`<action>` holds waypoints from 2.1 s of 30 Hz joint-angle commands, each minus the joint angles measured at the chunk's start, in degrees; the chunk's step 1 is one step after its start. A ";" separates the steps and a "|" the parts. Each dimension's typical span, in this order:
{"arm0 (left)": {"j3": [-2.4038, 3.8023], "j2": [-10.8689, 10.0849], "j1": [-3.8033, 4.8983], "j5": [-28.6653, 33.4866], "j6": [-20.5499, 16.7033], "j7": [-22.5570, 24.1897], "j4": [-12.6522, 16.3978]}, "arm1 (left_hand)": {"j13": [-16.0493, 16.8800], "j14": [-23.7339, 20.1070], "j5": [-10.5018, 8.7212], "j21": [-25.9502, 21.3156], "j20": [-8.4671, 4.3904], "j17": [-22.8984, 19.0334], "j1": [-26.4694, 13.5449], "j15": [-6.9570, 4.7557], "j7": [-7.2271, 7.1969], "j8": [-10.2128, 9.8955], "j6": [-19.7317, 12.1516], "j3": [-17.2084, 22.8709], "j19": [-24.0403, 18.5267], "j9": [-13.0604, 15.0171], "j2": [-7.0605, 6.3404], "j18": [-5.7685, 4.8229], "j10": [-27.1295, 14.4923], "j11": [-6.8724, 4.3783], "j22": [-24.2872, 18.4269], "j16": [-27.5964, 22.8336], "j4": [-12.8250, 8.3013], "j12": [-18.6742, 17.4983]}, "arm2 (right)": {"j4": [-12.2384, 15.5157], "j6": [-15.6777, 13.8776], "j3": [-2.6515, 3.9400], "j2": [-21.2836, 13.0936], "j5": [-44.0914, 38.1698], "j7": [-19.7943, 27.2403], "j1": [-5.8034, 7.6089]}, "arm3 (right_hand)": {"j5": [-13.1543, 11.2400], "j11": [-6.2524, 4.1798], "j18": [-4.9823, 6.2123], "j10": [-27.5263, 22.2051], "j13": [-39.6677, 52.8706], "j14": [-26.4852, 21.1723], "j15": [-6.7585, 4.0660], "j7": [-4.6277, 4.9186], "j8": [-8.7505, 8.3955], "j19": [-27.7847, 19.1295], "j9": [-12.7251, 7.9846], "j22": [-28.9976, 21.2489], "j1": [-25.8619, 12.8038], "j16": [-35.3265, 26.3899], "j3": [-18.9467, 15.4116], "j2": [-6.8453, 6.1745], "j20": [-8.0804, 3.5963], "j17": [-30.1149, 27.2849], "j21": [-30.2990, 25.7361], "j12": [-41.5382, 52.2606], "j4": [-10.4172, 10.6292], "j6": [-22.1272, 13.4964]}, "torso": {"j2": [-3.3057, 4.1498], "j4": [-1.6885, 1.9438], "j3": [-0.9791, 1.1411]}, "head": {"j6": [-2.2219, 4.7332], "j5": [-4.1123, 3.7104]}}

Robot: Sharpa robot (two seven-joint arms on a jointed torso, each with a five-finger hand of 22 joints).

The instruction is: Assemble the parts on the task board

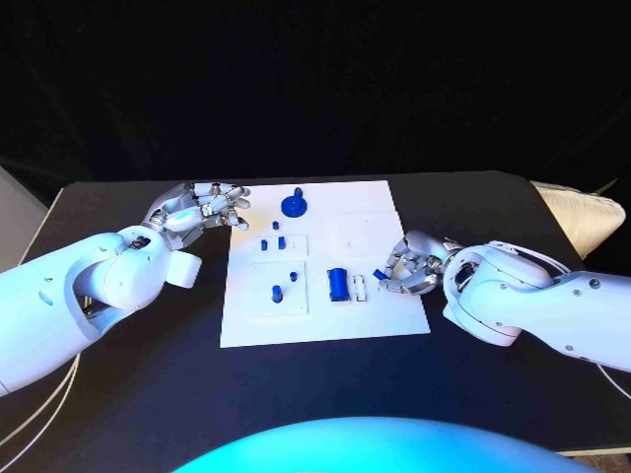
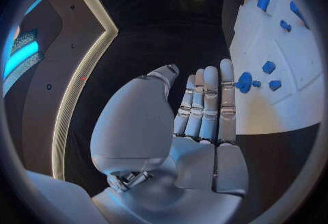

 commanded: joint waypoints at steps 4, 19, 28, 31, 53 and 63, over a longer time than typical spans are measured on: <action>0.03 0.12 0.00 0.07 0.80 0.15 0.21 | -0.09 0.09 -0.21 -0.22 -0.05 -0.01 0.25 -0.41 -0.44 0.16 0.02 0.07 0.51 -0.04 0.00 0.27 0.29 -0.07 -0.07 -0.19 0.29 -0.26 | -0.75 -2.93 -0.01 1.91 3.42 -0.30 0.09 | -0.46 -0.45 -0.44 6.00 15.08 6.08 -0.46 -0.30 0.05 5.64 0.08 14.56 -0.99 0.24 0.32 -0.04 -0.57 15.10 0.21 0.34 0.05 0.20 | 0.09 0.04 0.02 | -0.07 -0.14; 0.03 0.18 0.00 -0.09 1.05 -0.06 0.21 | -0.17 0.09 -0.21 -0.30 -0.06 -0.01 0.31 -0.38 -0.39 0.20 0.06 -0.04 0.57 -0.03 0.03 0.26 0.15 0.00 -0.12 -0.21 0.32 -0.51 | -3.05 3.57 -0.14 5.09 4.70 -1.02 -0.16 | -1.07 -0.48 -0.33 6.00 15.08 6.08 -0.49 -0.34 0.09 5.52 0.01 14.42 -6.97 0.24 -0.34 0.22 -0.58 15.10 -0.39 0.34 -0.01 0.76 | 0.10 -0.03 0.01 | -0.52 0.05; 0.03 0.06 0.00 -0.10 1.10 -0.14 0.28 | -0.23 0.08 -0.22 -0.35 -0.05 -0.01 0.31 -0.35 -0.36 0.22 0.08 -0.11 0.60 -0.03 0.04 0.25 0.00 0.05 -0.14 -0.23 0.34 -0.68 | -3.29 5.68 -0.20 5.72 4.71 -1.22 -0.29 | -1.62 -0.49 -0.33 6.00 15.08 6.08 -0.50 -0.38 0.18 5.52 -0.07 14.42 -8.30 0.24 -0.90 0.30 -0.59 15.10 -0.39 0.34 0.05 0.98 | 0.05 -0.03 0.05 | -0.83 0.26; 0.03 0.03 0.00 -0.11 1.14 -0.18 0.29 | -0.23 0.08 -0.22 -0.35 -0.05 -0.01 0.31 -0.35 -0.36 0.22 0.08 -0.11 0.60 -0.03 0.04 0.25 0.00 0.05 -0.14 -0.23 0.34 -0.68 | -3.32 5.91 -0.21 5.82 4.63 -1.25 -0.33 | -1.73 -0.49 -0.32 6.00 15.08 6.08 -0.50 -0.39 0.18 5.52 -0.08 14.41 -8.41 0.24 -0.96 0.30 -0.59 15.10 -0.42 0.34 0.04 1.00 | 0.05 -0.02 0.05 | -0.87 0.29; 0.03 0.09 0.00 -0.11 1.25 -0.25 0.20 | -0.29 0.08 -0.21 -0.41 -0.05 -0.01 0.29 -0.31 -0.33 0.23 0.08 -0.19 0.64 -0.03 0.10 0.24 -0.16 0.11 -0.18 -0.24 0.38 -0.87 | -4.92 4.52 -0.21 7.07 2.62 -1.47 -0.51 | -2.64 -0.49 -0.30 6.00 15.08 6.08 -0.52 -0.39 0.20 5.50 -0.21 14.38 -9.54 0.24 -1.50 0.52 -0.61 15.10 -0.53 0.34 0.11 1.06 | 0.11 -0.02 0.05 | -0.93 0.42; 0.03 0.15 -0.01 -0.12 1.29 -0.28 0.12 | -0.29 0.08 -0.21 -0.41 -0.05 -0.01 0.29 -0.31 -0.33 0.23 0.08 -0.19 0.64 -0.03 0.10 0.24 -0.16 0.11 -0.18 -0.24 0.38 -0.87 | -5.01 4.02 -0.21 7.25 2.46 -1.39 -0.54 | -3.31 -0.43 -0.31 6.00 15.08 6.08 -0.46 -0.31 0.16 5.50 -0.41 14.39 -11.72 0.24 -2.59 0.75 -0.58 15.10 -0.51 0.34 0.15 1.07 | 0.09 -0.03 0.06 | -1.01 0.36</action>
